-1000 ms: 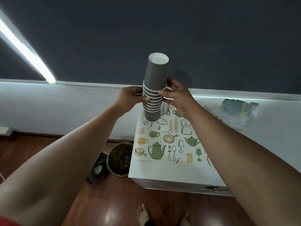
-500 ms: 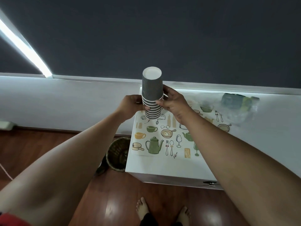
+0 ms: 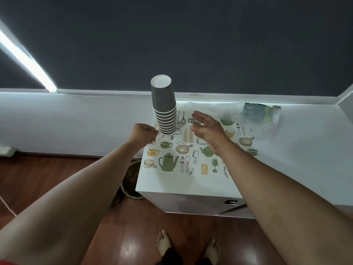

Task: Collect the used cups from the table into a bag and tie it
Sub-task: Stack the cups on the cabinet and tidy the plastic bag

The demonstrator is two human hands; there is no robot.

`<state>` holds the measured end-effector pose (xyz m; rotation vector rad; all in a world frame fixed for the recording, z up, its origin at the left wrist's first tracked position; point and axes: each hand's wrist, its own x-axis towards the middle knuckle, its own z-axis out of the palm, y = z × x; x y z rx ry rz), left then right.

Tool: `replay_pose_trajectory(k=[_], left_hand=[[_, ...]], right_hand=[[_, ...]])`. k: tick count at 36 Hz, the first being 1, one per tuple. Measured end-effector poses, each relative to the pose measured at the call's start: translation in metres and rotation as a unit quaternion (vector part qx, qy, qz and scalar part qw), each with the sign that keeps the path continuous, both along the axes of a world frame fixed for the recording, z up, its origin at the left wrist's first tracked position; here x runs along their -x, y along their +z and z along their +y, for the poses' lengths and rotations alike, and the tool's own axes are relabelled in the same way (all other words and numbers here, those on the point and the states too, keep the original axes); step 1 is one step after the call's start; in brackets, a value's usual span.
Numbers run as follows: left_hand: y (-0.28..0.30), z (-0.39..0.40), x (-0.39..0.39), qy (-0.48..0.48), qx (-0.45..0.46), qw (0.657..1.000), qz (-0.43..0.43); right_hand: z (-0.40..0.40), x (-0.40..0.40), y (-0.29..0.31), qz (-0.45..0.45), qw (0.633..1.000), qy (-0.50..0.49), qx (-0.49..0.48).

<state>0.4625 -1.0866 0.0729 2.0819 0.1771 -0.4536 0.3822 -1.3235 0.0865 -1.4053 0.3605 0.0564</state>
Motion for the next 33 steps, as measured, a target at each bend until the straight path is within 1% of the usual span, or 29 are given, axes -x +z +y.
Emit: replay_pose_trajectory(k=[2, 4, 6, 9, 13, 18, 24, 28, 30, 33], left_hand=[[-0.004, -0.005, 0.012, 0.028, 0.014, 0.998, 0.053], [-0.007, -0.016, 0.025, 0.031, 0.035, 0.995, 0.093], [-0.009, -0.031, 0.033, 0.014, 0.058, 0.992, 0.110], [-0.005, -0.072, 0.043, -0.003, 0.108, 0.985, 0.131], [0.007, -0.131, 0.048, 0.015, 0.154, 0.973, 0.172], [0.026, -0.196, 0.053, 0.036, 0.177, 0.960, 0.214], [0.031, -0.249, 0.049, 0.078, 0.208, 0.951, 0.213], [0.031, -0.265, 0.045, 0.117, 0.226, 0.949, 0.189], [0.030, -0.271, 0.048, 0.096, 0.229, 0.953, 0.173], [0.029, -0.272, 0.055, 0.034, 0.214, 0.966, 0.140]], right_hand=[[-0.011, 0.015, -0.003, 0.008, 1.000, -0.008, -0.008], [-0.027, 0.031, -0.005, 0.018, 1.000, -0.018, -0.012], [-0.041, 0.046, -0.009, 0.036, 0.999, -0.037, -0.017], [-0.068, 0.070, -0.010, 0.075, 0.992, -0.099, -0.026], [-0.105, 0.096, -0.009, 0.100, 0.979, -0.176, -0.022], [-0.145, 0.120, -0.010, 0.111, 0.972, -0.207, -0.001], [-0.183, 0.135, -0.011, 0.115, 0.968, -0.223, 0.015], [-0.196, 0.134, -0.008, 0.103, 0.961, -0.251, 0.059], [-0.205, 0.132, -0.005, 0.099, 0.956, -0.268, 0.074], [-0.214, 0.127, 0.001, 0.088, 0.944, -0.308, 0.083]])
